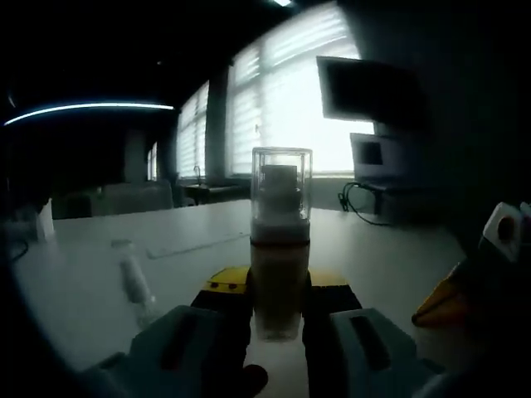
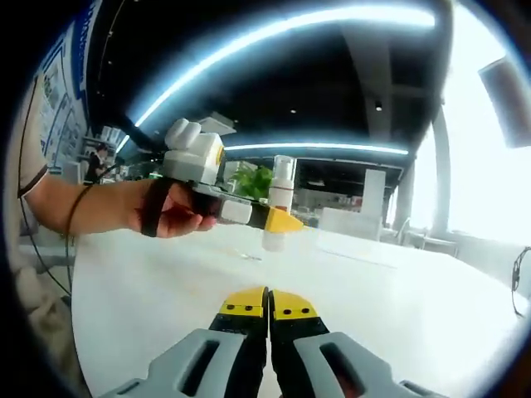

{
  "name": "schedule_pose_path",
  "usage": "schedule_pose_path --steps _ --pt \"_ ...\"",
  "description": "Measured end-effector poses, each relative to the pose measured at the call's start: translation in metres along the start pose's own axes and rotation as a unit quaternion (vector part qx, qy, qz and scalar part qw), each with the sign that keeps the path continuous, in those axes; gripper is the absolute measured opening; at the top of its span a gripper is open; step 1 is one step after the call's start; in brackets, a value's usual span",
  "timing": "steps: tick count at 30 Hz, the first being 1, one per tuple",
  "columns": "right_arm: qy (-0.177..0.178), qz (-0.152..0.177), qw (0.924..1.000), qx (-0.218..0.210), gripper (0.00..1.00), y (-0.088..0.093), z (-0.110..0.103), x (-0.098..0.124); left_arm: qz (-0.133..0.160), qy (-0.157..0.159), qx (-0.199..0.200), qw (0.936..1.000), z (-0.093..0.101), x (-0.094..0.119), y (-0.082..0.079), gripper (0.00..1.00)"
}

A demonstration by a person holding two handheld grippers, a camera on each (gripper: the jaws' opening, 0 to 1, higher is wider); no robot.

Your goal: Clamp pump bottle remove cover press pump head put on cover

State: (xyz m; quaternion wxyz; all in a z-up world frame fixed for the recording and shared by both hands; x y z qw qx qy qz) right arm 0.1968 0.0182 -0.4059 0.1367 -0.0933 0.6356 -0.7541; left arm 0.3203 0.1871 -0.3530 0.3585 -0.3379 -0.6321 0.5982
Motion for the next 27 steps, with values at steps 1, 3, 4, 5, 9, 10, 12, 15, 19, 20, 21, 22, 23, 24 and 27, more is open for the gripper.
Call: schedule_pose_path --steps 1,3,4,5,9,10,12,15,19,20,21,22,23,24,27 --pt "0.000 0.000 1.0000 0.001 0.00 0.000 0.000 0.000 0.001 0.001 0.000 1.0000 0.000 0.002 -0.001 0.14" --pt "0.000 0.000 1.0000 0.003 0.00 0.000 0.000 0.000 0.004 0.004 0.003 1.0000 0.000 0.007 -0.002 0.14" --pt "0.000 0.001 1.0000 0.004 0.00 0.000 0.000 0.000 0.004 0.005 0.003 1.0000 0.001 0.008 -0.003 0.14" --pt "0.000 0.001 1.0000 0.004 0.00 0.000 0.000 0.000 0.004 0.006 0.004 1.0000 0.002 0.010 -0.004 0.14" --pt "0.002 0.002 1.0000 0.002 0.00 0.000 0.000 0.000 0.000 0.007 -0.002 1.0000 0.005 0.016 -0.004 0.14" --pt "0.002 0.002 1.0000 0.002 0.00 0.000 0.000 0.000 0.001 0.010 -0.005 0.9999 0.006 0.019 -0.005 0.14" --pt "0.003 0.001 1.0000 0.003 0.00 0.000 0.000 0.000 0.002 0.012 -0.009 0.9999 0.007 0.023 -0.005 0.14" --pt "0.003 0.001 1.0000 0.003 0.00 0.000 -0.001 0.000 0.005 0.015 -0.010 0.9998 0.011 0.031 -0.006 0.14" --pt "0.004 0.001 1.0000 0.005 0.00 0.000 -0.001 0.000 0.004 0.023 -0.009 0.9997 0.014 0.035 -0.006 0.14" --pt "0.004 0.001 1.0000 0.004 0.00 0.000 -0.001 0.000 0.002 0.023 -0.012 0.9997 0.013 0.037 -0.005 0.14" --pt "0.004 0.000 1.0000 0.004 0.00 0.000 -0.001 0.000 0.001 0.024 -0.013 0.9996 0.013 0.039 -0.004 0.14" --pt "0.004 0.001 1.0000 0.005 0.00 0.000 -0.001 0.000 0.000 0.027 -0.010 0.9996 0.015 0.041 -0.005 0.14" --pt "0.005 0.001 1.0000 0.005 0.00 0.000 -0.001 0.000 -0.001 0.028 -0.007 0.9996 0.016 0.043 -0.004 0.14" --pt "0.006 0.001 1.0000 0.006 0.00 0.000 0.000 0.000 -0.002 0.029 -0.006 0.9996 0.016 0.045 -0.003 0.14" --pt "0.006 0.001 1.0000 0.007 0.00 0.000 0.000 0.000 -0.003 0.032 0.002 0.9995 0.018 0.050 -0.003 0.14"
Point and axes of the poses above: the point that each gripper's makers call its tool centre point, and the gripper's own axes: x roughly backward along the fingers, z roughly to its right, y roughly out of its underside, the point moved 10 cm from there along x, roughly backward along the fingers, and after that the axes turned 12 degrees about y, right-handed, at the moved point
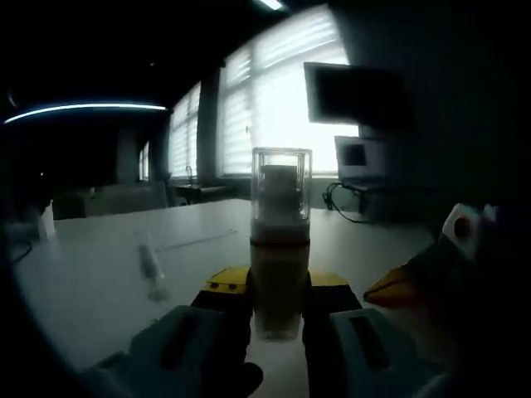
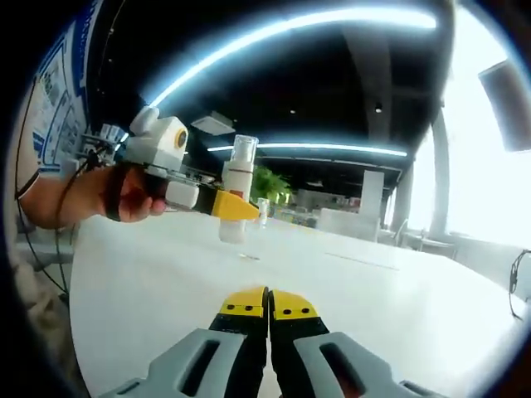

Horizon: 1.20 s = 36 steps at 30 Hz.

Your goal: Clamp pump bottle remove cover press pump head put on cover

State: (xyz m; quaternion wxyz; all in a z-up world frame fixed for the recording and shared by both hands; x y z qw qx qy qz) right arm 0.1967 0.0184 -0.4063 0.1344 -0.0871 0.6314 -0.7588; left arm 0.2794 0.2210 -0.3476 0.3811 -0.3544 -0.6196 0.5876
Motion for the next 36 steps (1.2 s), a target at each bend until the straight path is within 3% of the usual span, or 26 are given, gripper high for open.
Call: schedule_pose_path --steps 3,8,15,31,36 --pt "0.000 0.000 1.0000 0.000 0.00 0.000 0.000 0.000 0.013 0.010 0.007 0.9998 0.004 0.007 0.001 0.14" --pt "-0.002 -0.001 1.0000 -0.001 0.00 0.000 0.000 0.000 0.008 0.021 0.004 0.9997 0.010 0.017 0.008 0.14" --pt "-0.002 -0.001 1.0000 0.002 0.00 0.000 -0.001 0.000 0.000 0.017 0.008 0.9998 0.011 0.030 0.018 0.14" --pt "0.000 -0.003 1.0000 0.006 0.00 0.000 -0.001 0.000 0.024 0.009 0.016 0.9995 0.018 0.055 0.029 0.14" --pt "-0.001 -0.005 1.0000 0.008 0.00 0.000 -0.001 0.000 0.020 0.012 0.022 0.9995 0.022 0.060 0.038 0.14"
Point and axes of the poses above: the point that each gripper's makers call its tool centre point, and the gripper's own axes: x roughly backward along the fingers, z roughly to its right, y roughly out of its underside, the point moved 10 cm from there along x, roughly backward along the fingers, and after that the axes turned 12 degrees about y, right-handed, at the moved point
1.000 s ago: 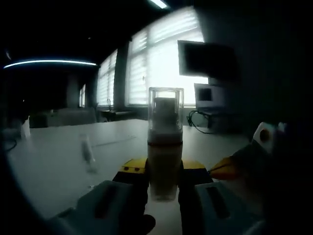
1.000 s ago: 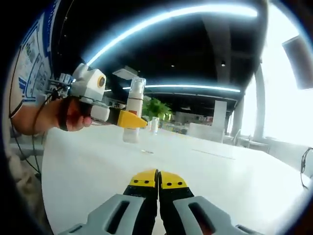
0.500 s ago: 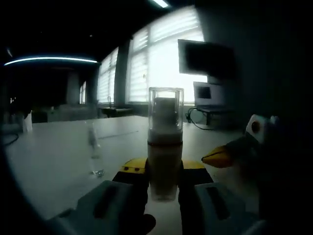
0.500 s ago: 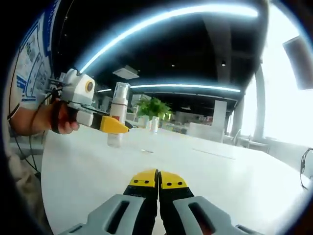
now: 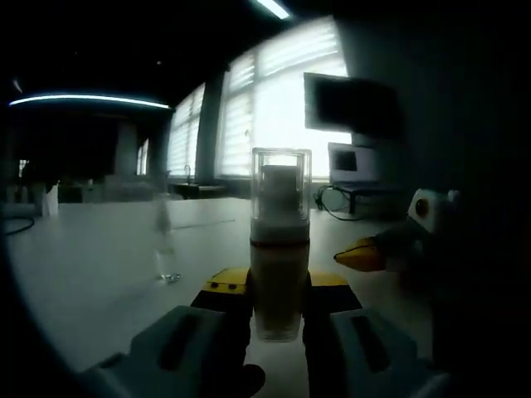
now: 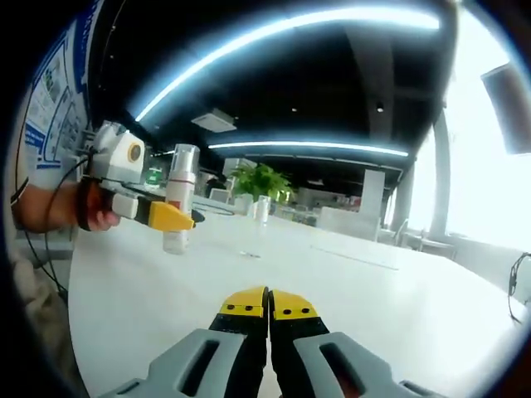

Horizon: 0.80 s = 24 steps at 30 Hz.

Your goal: Clamp pump bottle remove cover press pump head put on cover

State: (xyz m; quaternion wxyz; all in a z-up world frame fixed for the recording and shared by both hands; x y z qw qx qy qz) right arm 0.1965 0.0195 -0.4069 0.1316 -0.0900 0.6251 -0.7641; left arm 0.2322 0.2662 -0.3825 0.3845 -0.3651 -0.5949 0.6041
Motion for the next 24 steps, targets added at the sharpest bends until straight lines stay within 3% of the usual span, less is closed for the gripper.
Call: schedule_pose_path --steps 11,24 --pt "0.002 -0.008 0.9999 0.008 0.00 0.001 0.000 -0.001 -0.023 0.014 -0.008 0.9996 0.017 -0.001 0.015 0.14" --pt "0.003 -0.016 0.9997 0.019 0.00 0.003 0.000 -0.003 -0.025 0.008 -0.009 0.9996 0.016 0.004 0.017 0.14"
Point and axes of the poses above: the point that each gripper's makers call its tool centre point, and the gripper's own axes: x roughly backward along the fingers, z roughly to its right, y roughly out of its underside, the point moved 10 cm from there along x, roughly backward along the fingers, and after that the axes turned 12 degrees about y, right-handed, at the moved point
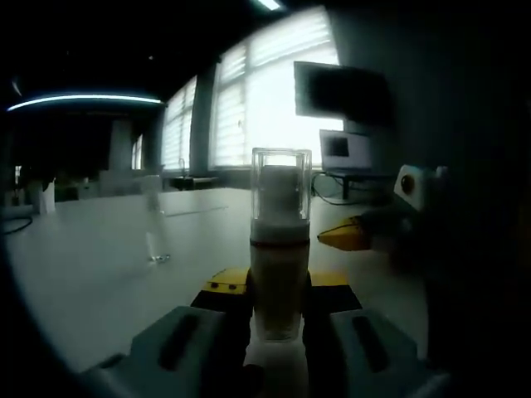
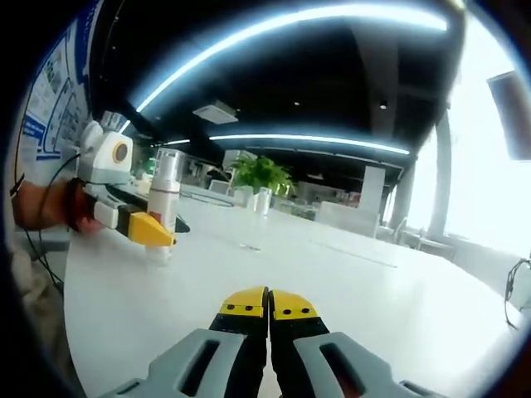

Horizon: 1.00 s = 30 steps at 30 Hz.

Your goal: Clamp pump bottle remove cover press pump head put on cover

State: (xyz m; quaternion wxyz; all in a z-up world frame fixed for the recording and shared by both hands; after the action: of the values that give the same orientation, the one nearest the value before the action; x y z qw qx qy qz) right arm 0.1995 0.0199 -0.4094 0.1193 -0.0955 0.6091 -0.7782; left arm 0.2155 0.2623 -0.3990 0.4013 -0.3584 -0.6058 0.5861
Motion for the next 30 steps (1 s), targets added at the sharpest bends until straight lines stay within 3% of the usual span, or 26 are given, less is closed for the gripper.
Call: schedule_pose_path --steps 30 --pt "0.002 -0.008 0.9999 0.015 0.00 0.0016 -0.0019 -0.0018 -0.004 -0.002 0.000 1.0000 -0.0015 0.0013 0.0102 0.14"
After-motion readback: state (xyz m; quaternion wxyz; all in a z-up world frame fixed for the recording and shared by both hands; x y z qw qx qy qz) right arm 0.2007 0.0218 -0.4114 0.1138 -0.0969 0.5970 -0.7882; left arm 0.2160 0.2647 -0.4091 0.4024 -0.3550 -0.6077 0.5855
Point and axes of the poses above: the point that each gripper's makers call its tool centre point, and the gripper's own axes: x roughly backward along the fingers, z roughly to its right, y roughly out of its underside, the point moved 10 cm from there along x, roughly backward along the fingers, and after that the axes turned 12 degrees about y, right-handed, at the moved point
